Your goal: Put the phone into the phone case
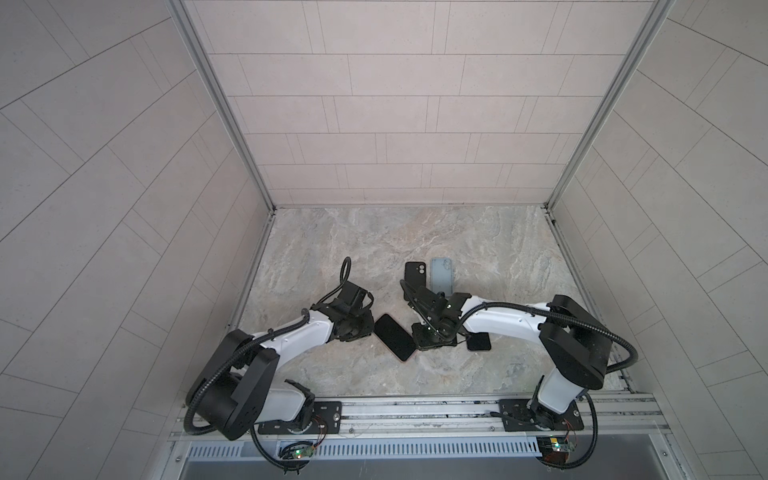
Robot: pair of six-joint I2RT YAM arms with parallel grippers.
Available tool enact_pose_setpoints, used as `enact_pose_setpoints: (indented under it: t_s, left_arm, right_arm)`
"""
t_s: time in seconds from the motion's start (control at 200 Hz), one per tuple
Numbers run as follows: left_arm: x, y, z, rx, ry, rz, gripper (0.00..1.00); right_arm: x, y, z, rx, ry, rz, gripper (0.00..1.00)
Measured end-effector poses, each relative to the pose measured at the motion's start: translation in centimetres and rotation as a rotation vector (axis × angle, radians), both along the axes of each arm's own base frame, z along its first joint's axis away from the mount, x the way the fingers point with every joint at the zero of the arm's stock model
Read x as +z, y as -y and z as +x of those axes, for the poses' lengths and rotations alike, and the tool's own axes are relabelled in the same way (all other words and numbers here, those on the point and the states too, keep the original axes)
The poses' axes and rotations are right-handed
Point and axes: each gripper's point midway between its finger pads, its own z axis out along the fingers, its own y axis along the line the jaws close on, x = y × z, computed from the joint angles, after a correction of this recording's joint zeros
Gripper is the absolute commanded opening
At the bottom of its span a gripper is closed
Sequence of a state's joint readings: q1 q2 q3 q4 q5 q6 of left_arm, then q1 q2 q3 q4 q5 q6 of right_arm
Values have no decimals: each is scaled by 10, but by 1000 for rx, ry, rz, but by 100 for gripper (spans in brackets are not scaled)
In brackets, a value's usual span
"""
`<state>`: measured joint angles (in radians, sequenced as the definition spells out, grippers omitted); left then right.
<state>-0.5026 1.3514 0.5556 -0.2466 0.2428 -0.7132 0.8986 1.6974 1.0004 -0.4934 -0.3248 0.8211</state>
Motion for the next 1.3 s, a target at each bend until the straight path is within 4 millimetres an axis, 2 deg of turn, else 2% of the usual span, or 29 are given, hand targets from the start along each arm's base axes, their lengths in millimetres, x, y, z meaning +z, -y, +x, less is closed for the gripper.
enact_pose_setpoints:
  t_s: [0.435,1.196,1.296]
  left_arm:
    - [0,1,0,-2,1,-4,17]
    - [1,4,1,-8,-5,-16,17]
    - [1,4,1,-8,-5,-16,17]
  right_arm:
    - [1,-2,2,-1,-9,-23,11]
    - [-7,-4,4,-21,-24,-51,10]
    - [-5,-4,4,-21,-16,-51,12]
